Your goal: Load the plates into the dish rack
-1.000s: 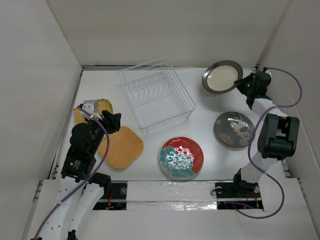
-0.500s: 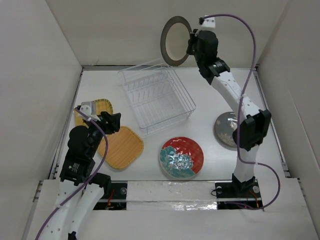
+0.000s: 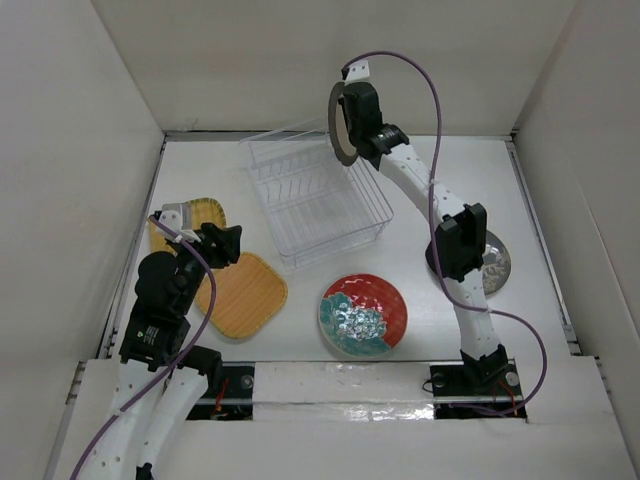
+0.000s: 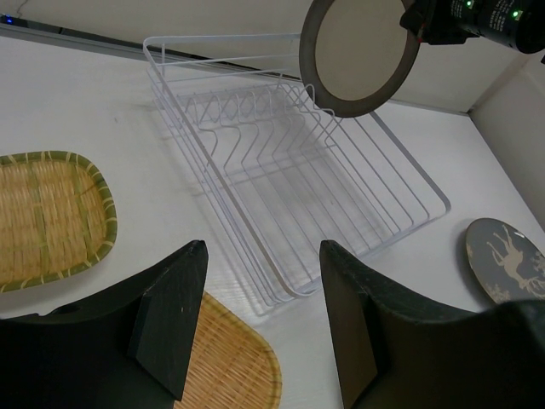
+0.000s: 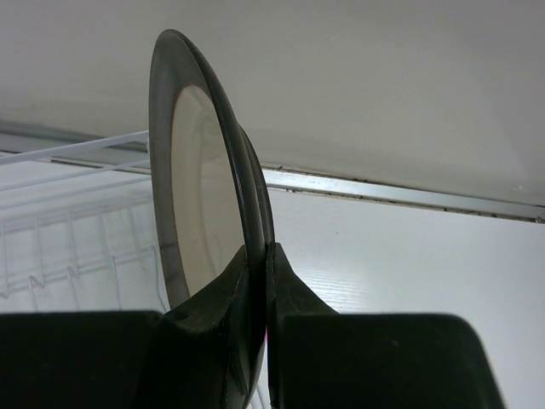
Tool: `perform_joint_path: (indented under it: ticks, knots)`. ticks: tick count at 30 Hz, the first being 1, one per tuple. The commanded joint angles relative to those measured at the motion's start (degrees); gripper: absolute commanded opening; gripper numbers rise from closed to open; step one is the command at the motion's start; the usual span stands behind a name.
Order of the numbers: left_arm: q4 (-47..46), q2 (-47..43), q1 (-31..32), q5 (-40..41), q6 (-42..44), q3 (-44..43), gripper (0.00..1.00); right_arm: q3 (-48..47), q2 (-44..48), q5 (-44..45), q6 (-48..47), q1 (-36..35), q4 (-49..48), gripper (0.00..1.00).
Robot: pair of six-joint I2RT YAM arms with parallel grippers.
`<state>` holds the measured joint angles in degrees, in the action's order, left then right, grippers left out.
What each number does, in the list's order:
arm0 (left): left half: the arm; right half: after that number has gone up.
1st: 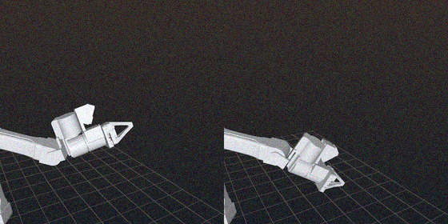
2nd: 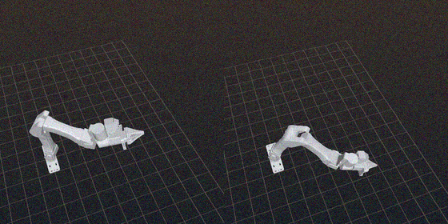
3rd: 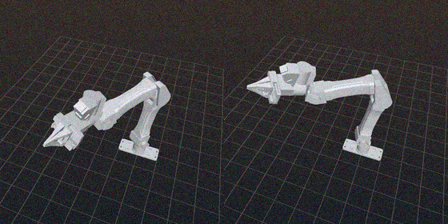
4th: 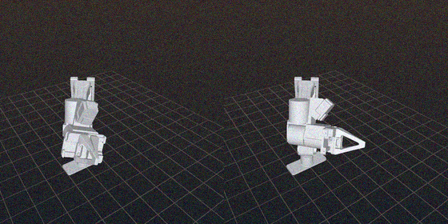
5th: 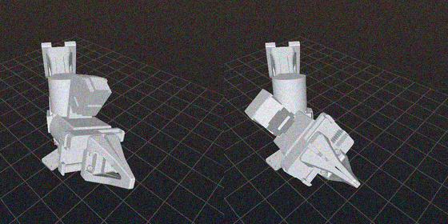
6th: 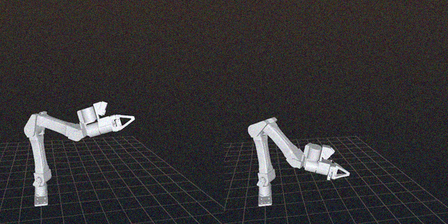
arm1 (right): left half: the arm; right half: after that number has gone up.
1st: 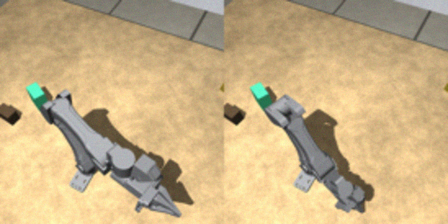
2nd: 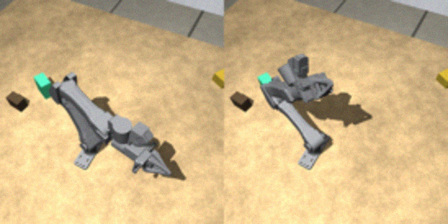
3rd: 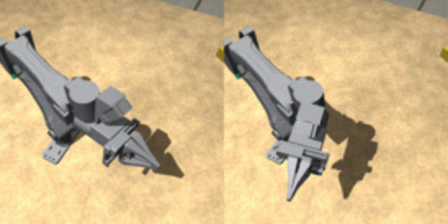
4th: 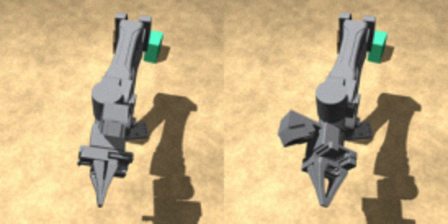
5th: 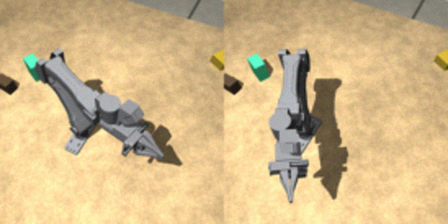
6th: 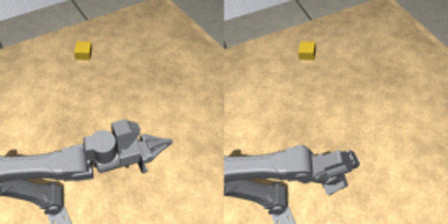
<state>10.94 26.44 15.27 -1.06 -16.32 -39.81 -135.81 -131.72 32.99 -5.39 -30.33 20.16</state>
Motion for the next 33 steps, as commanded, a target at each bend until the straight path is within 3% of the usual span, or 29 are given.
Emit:
perform_joint_path:
  ticks: [1, 7, 15, 16, 17, 21, 23, 27, 29, 30, 31, 33]
  knots:
    - [-3.12, 0.11, -0.41, -0.52, 0.76, -0.44, 0.53, 1.94, 6.21, 3.30, -1.38, -0.87, -10.49, 0.00]
    - [-3.03, 0.02, -0.41, -0.52, 0.76, -0.35, 0.53, 15.71, 8.67, 5.94, -4.01, -5.08, -17.25, 0.00]
    - [-3.03, 0.28, -0.41, -0.79, 0.76, -0.35, 0.53, 25.50, 8.85, 10.51, -3.23, -7.64, -23.23, 0.00]
    - [-3.03, 0.28, -0.41, -0.79, 0.76, -0.35, 0.53, 25.85, 8.76, 10.43, -2.44, -7.64, -23.33, 0.05]
    - [-3.12, 0.37, -0.41, -0.79, 0.76, -0.35, 0.53, 25.60, 8.59, 10.16, -1.74, -7.64, -22.20, 0.18]
    - [-3.21, 0.63, -0.41, -0.70, 0.76, -0.27, 0.53, 24.37, 9.63, 8.49, 1.69, -7.64, -19.38, 0.30]
    - [-3.21, 0.81, -0.41, -0.70, 0.76, -0.27, 0.53, 24.01, 10.95, 6.22, 4.32, -6.51, -16.05, 0.50]
    - [-3.21, 1.07, -0.41, -0.96, 0.67, -0.35, 0.53, 26.02, 17.62, 0.42, 8.11, -5.97, -14.45, 0.72]
    - [-3.12, 1.07, -0.41, -1.05, 0.67, -0.44, 0.53, 30.50, 27.08, -2.47, 10.82, -5.97, -14.97, 0.81]
    - [-3.03, 0.99, -0.41, -1.05, 0.67, -0.44, 0.53, 32.78, 27.13, -3.97, 10.84, -5.97, -15.41, 0.82]
    - [-2.94, 0.90, -0.41, -0.96, 0.67, -0.44, 0.52, 35.58, 33.13, -5.64, 13.19, -5.45, -16.29, 0.83]
    - [-2.94, 0.64, -0.41, -1.05, 0.67, -0.44, 0.44, 46.82, 39.67, -9.07, 16.62, -5.44, -19.19, 0.67]
